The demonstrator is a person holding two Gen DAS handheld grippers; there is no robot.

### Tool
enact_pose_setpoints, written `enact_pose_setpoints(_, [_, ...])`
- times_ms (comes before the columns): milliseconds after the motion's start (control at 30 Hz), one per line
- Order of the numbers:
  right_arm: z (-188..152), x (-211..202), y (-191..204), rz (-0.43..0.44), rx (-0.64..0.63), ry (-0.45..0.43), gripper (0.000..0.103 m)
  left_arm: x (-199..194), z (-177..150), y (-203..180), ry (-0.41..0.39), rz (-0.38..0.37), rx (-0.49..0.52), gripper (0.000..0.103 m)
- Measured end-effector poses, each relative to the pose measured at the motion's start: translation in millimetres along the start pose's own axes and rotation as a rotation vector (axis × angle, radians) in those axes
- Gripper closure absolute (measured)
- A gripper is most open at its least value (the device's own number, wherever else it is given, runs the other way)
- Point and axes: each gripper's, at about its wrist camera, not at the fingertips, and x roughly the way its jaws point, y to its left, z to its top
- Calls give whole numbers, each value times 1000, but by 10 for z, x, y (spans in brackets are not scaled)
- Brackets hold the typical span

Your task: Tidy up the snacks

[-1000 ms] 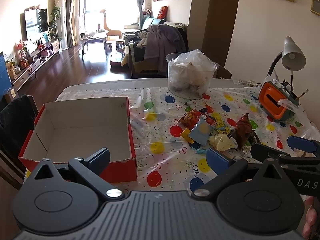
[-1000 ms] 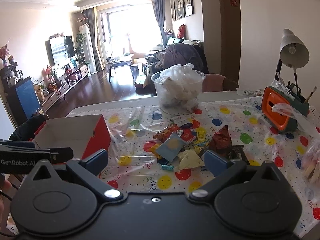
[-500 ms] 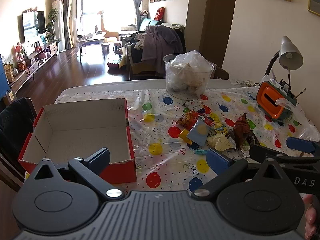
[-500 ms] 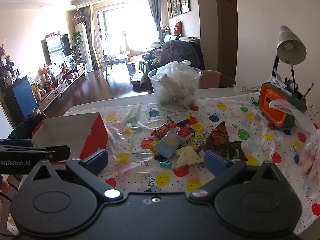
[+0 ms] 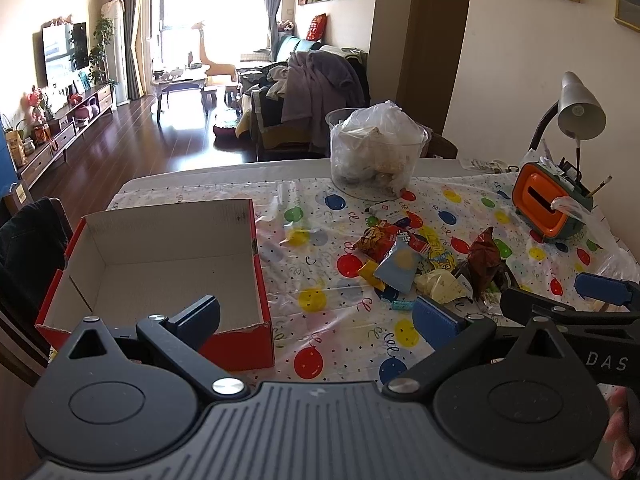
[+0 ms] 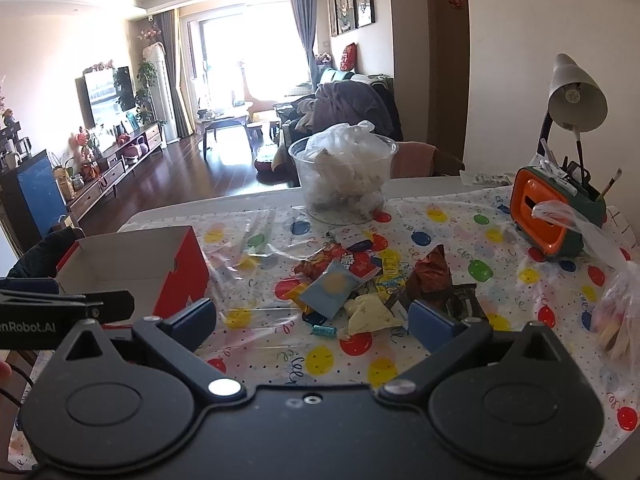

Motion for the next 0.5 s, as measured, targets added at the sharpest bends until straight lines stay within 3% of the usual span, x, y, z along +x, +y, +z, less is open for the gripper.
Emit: enact_pose_setpoints(500, [2, 2, 18, -16, 20, 4, 0, 42, 55, 44, -2, -29, 27, 0])
